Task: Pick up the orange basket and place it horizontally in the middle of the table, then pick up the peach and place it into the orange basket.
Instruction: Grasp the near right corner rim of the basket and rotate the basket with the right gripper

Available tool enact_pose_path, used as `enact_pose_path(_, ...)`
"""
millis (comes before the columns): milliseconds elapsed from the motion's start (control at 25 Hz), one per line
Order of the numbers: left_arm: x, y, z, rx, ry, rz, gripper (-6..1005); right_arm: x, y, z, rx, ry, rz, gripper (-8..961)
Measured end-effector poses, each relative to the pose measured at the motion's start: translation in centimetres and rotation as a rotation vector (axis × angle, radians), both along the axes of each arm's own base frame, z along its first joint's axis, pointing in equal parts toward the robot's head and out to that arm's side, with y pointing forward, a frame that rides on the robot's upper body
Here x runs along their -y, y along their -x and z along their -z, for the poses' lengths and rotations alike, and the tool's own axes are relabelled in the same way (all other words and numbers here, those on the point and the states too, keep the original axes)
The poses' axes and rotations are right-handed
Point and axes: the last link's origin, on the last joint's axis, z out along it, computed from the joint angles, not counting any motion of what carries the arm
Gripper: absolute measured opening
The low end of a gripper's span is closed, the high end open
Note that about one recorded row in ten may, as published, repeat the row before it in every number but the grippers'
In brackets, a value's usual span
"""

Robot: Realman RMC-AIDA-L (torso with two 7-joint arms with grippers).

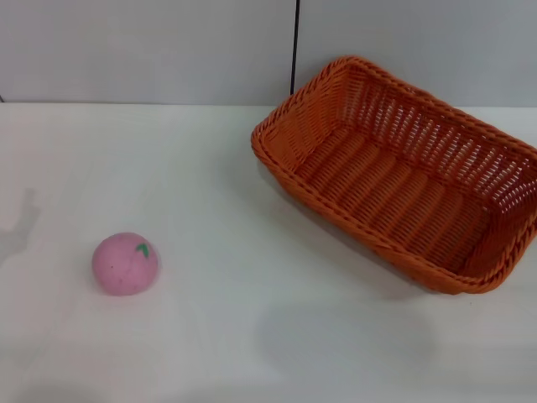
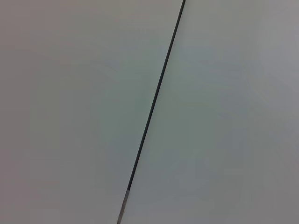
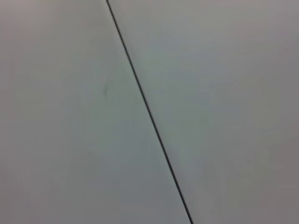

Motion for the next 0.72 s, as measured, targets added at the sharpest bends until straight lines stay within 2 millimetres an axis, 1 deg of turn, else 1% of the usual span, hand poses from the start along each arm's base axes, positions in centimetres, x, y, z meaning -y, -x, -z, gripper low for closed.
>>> enact_pose_path(40,0.0,0.0,0.0,0.0,-0.001,0.001,809,0.3,-0.1,-0.3,-0.003,0.004,-0.01,642)
enact_pose_path(80,0.0,0.0,-0.1,0.0,-0.004,-0.001,809,0.6,-0.3,-1.3,0.001,0.034,-0.044,642)
enact_pose_path(120,0.0,0.0,-0.1,0.0,-0.004,-0.001,808,0.6,-0.3,-1.3,0.001,0.034,-0.044,642)
enact_pose_path(240,-0.1,0.2,-0.2,0.001,-0.008,-0.01,806,0.8,-0.3,-2.6,0.02,0.126,-0.103,642)
enact_pose_path(280,-0.2,0.2,-0.2,0.001,-0.009,-0.012,805,0.9,-0.2,-3.8,0.022,0.194,-0.144,642)
enact_pose_path(320,-0.2,0.2,-0.2,0.001,-0.009,-0.012,805,0.9,-0.2,-3.8,0.022,0.194,-0.144,642)
enact_pose_path(360,-0.3,0.2,-0.2,0.001,-0.009,-0.012,804,0.9,-0.1,-4.3,0.022,0.219,-0.157,641)
enact_pose_path(440,-0.5,0.1,-0.2,0.001,-0.009,-0.009,803,1.0,0.3,-6.0,0.024,0.298,-0.193,641)
enact_pose_path(480,-0.5,0.1,-0.2,0.001,-0.009,-0.009,802,0.9,0.8,-7.6,0.015,0.38,-0.206,641)
enact_pose_path(520,-0.5,0.1,-0.2,0.001,-0.009,-0.009,802,0.9,0.8,-7.6,0.015,0.38,-0.206,641)
enact_pose_path(600,-0.6,0.1,-0.3,0.001,-0.014,-0.008,800,0.5,1.4,-9.4,0.014,0.477,-0.19,641)
enact_pose_path(640,-0.6,0.1,-0.3,0.001,-0.014,-0.008,800,0.2,1.6,-10.1,0.003,0.53,-0.174,641)
enact_pose_path(680,-0.7,0.1,-0.4,0.002,-0.015,-0.008,799,-0.6,2.3,-11.5,0.004,0.625,-0.135,641)
enact_pose_path(720,-0.7,0.1,-0.4,0.002,-0.015,-0.008,798,-1.2,2.7,-12.0,0.005,0.688,-0.105,641)
